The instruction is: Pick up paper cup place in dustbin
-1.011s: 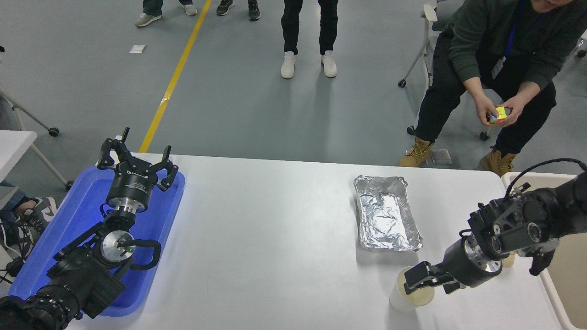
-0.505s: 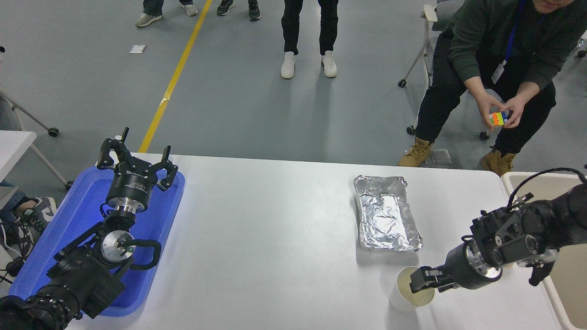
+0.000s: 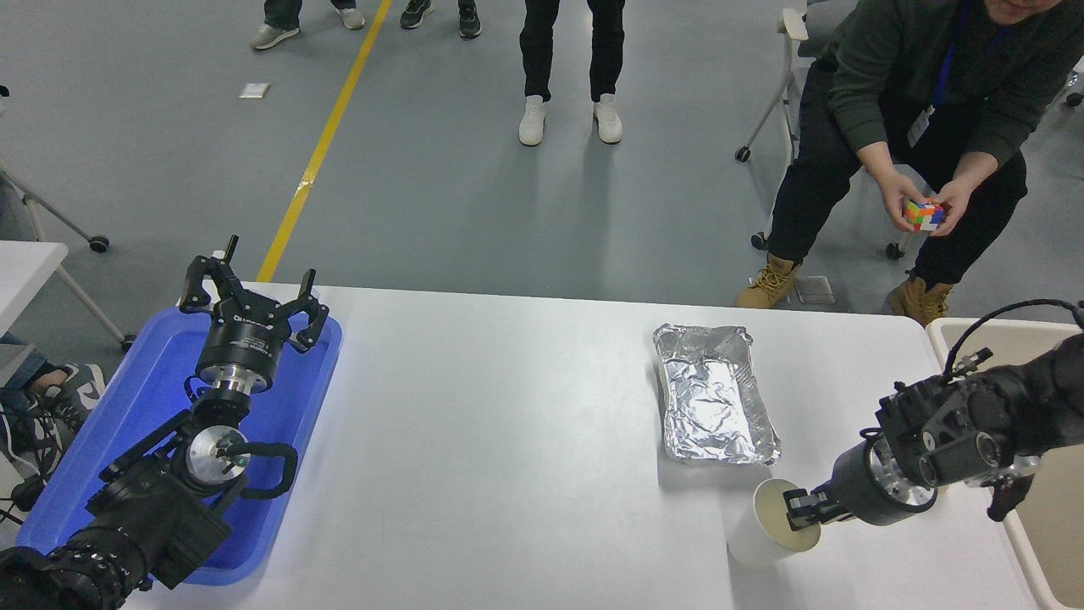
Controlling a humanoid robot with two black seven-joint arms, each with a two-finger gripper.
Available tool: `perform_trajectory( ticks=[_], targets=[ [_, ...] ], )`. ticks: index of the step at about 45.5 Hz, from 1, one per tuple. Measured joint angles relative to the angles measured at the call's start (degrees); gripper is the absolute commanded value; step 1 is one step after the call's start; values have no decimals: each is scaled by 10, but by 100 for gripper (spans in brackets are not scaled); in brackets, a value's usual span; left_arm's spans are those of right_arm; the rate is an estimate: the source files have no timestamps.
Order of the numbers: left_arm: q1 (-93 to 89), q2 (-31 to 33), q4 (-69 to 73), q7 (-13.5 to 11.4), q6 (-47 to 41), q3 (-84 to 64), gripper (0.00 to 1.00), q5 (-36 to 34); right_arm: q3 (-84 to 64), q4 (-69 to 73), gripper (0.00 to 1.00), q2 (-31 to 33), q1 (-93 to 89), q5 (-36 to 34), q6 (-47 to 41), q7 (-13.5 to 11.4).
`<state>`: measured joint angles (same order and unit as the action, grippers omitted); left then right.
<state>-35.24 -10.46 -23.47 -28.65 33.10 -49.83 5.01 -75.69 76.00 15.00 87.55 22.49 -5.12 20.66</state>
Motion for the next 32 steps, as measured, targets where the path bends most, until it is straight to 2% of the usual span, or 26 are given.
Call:
perform_trajectory(
  ticks=[13,32],
  targets=[
    [0,0,0,0,0,0,100,0,-16,24,0,21,75,1,-18,16],
    [0,0,0,0,0,0,100,0,-17,55,0,89,260,-1,-118,23]
  ],
)
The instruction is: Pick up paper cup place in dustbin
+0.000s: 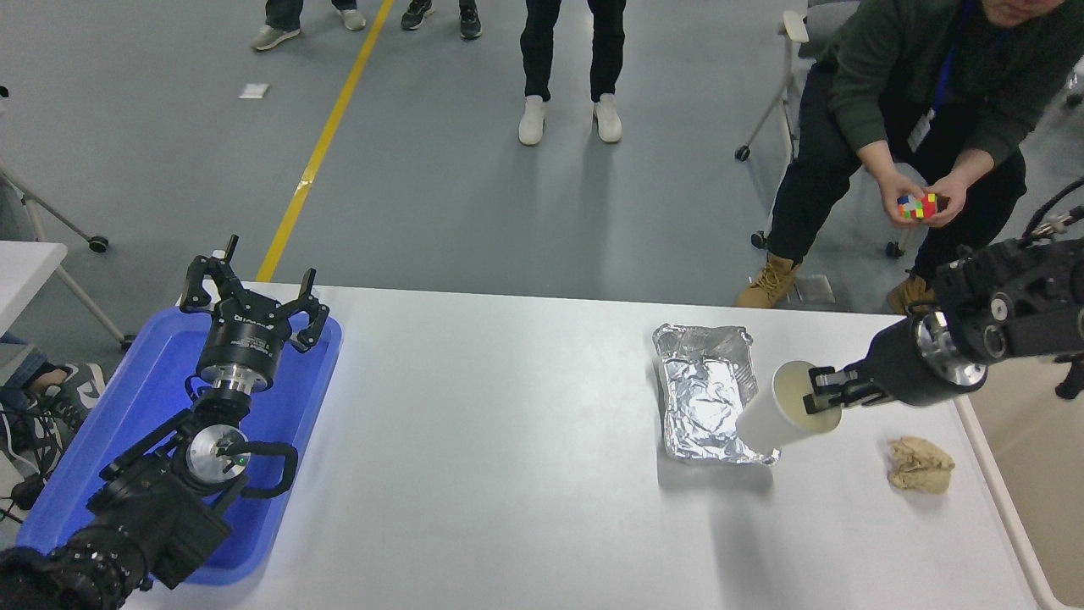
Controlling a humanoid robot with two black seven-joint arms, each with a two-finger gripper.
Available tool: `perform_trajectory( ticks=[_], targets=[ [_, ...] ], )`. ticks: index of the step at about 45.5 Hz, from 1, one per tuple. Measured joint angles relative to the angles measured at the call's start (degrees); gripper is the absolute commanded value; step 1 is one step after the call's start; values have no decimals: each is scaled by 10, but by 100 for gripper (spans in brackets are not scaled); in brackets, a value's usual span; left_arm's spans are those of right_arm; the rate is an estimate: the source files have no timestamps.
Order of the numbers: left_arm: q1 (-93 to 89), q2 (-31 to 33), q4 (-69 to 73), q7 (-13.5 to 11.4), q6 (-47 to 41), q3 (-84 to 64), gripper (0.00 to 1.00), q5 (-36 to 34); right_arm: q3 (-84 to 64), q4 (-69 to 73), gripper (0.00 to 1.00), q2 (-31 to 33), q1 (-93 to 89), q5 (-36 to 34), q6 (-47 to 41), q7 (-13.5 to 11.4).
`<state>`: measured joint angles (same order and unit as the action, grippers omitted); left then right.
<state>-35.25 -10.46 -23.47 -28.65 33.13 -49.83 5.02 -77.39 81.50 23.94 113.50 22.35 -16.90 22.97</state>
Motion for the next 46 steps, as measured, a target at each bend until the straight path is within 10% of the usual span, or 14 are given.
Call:
perform_trajectory(
  ticks=[46],
  targets=[
    [0,0,0,0,0,0,100,0,-22,-70,0,58,140,-46,-127,-3]
  ],
)
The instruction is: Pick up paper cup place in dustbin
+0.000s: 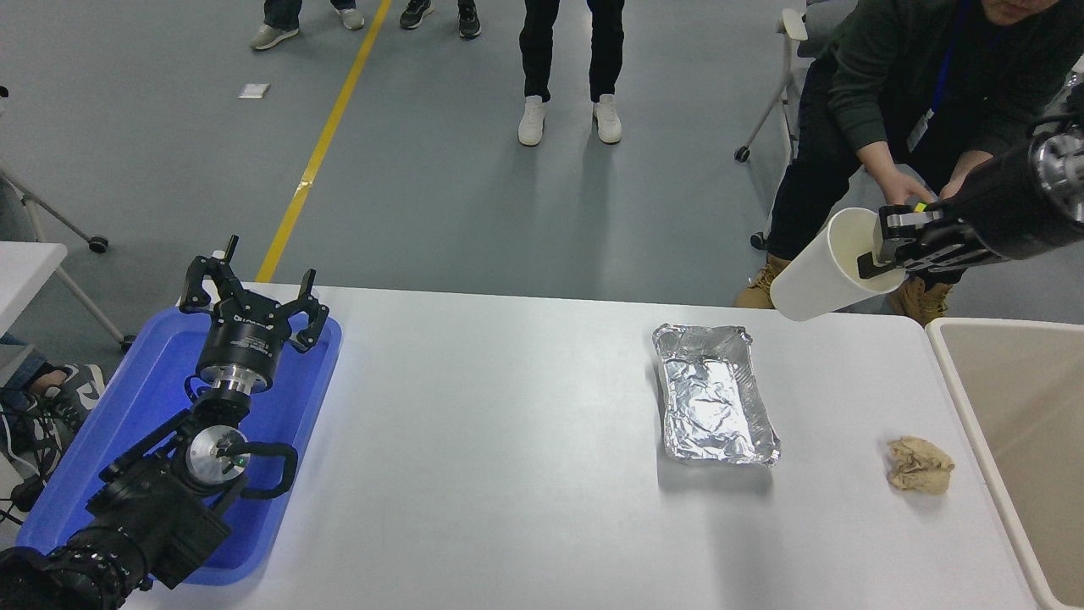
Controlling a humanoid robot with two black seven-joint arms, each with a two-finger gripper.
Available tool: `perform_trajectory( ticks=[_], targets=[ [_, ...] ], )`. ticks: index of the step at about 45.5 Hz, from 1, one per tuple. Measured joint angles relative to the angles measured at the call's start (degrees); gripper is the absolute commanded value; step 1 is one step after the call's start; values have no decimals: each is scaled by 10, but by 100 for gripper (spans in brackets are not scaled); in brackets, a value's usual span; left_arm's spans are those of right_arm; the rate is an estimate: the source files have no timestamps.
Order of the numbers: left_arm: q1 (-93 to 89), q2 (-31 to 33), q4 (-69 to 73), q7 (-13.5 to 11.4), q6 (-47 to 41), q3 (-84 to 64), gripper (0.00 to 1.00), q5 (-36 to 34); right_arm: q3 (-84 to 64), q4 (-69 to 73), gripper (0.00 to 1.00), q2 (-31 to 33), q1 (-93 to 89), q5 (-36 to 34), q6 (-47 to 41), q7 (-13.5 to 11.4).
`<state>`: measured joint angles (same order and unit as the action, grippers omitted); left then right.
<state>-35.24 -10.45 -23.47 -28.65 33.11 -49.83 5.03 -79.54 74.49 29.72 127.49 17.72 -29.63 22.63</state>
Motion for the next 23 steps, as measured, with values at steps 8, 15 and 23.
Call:
perform_trajectory(
  ticks=[8,15,23],
  targets=[
    [0,0,0,0,0,0,100,0,-7,-115,0,1,-85,-78,15,-3],
    [0,0,0,0,0,0,100,0,-17,-219,0,7,-182,-142,46,-4],
    [0,0,0,0,0,0,100,0,-19,-329,0,19,-303,-208,91,-12]
  ],
)
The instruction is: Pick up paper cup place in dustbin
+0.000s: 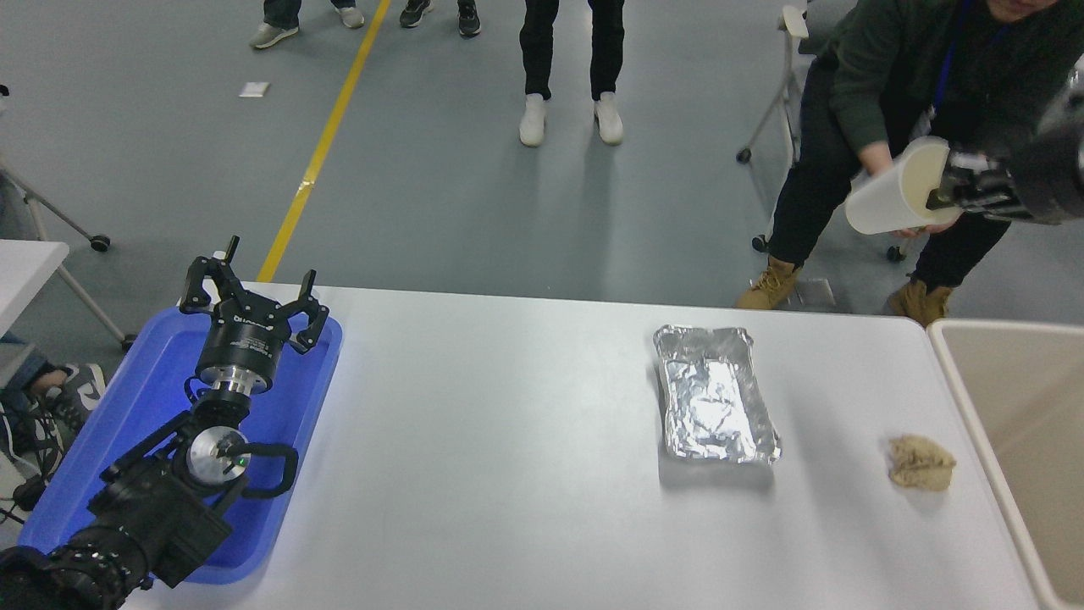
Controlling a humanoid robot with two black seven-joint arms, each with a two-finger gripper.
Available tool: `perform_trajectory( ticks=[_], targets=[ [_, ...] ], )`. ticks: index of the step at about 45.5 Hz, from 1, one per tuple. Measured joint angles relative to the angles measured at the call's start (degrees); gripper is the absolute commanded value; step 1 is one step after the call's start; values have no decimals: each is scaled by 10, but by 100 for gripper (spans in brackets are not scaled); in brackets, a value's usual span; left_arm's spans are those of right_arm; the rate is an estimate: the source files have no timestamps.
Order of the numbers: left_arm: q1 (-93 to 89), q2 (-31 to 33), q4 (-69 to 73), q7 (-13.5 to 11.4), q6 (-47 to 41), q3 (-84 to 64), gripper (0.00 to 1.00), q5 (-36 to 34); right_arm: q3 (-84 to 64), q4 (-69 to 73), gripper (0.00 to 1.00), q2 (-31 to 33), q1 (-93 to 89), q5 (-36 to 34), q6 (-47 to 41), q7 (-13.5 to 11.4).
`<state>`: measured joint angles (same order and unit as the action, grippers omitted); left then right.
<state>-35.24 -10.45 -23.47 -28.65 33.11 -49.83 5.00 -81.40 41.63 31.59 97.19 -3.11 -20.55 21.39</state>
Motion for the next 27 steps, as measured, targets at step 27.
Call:
perform_trajectory(
  ticks=[27],
  targets=[
    [0,0,0,0,0,0,100,0,74,-103,0,45,-236,-89,234,-134]
  ],
)
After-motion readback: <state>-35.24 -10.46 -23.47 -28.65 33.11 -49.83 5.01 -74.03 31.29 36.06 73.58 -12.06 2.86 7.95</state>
